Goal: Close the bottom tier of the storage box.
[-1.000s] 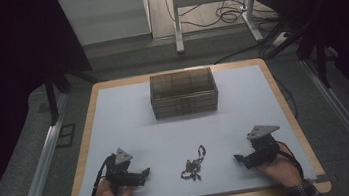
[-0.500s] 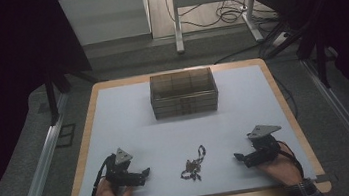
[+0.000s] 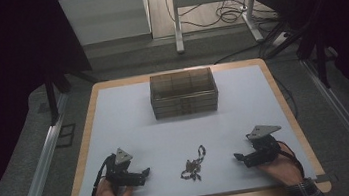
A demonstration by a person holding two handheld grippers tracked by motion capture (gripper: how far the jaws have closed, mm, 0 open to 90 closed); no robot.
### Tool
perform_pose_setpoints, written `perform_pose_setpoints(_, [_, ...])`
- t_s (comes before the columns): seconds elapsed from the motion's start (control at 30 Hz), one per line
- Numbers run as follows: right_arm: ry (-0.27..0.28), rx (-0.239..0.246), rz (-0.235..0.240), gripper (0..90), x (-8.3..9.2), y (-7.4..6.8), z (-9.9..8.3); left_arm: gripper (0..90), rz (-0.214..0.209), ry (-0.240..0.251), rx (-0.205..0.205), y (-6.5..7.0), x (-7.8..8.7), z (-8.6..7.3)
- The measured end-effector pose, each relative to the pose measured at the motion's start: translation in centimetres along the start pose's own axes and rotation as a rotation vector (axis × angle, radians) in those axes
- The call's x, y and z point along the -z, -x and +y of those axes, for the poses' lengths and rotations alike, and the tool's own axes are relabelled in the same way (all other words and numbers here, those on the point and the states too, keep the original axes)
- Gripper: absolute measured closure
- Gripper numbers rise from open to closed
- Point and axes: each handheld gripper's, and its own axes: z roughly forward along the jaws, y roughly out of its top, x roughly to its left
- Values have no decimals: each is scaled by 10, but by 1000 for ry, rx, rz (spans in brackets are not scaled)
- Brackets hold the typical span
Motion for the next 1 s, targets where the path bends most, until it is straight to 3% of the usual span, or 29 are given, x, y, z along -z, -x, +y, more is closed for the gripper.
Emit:
perform_pose_setpoints(0.53, [-9,56,-28,150,2,-5,8,0,0,0,0,0,0,0])
perform_pose_setpoints(1.0, [-29,140,-69,181,-2,-11,20,0,0,-1,0,0,0,0])
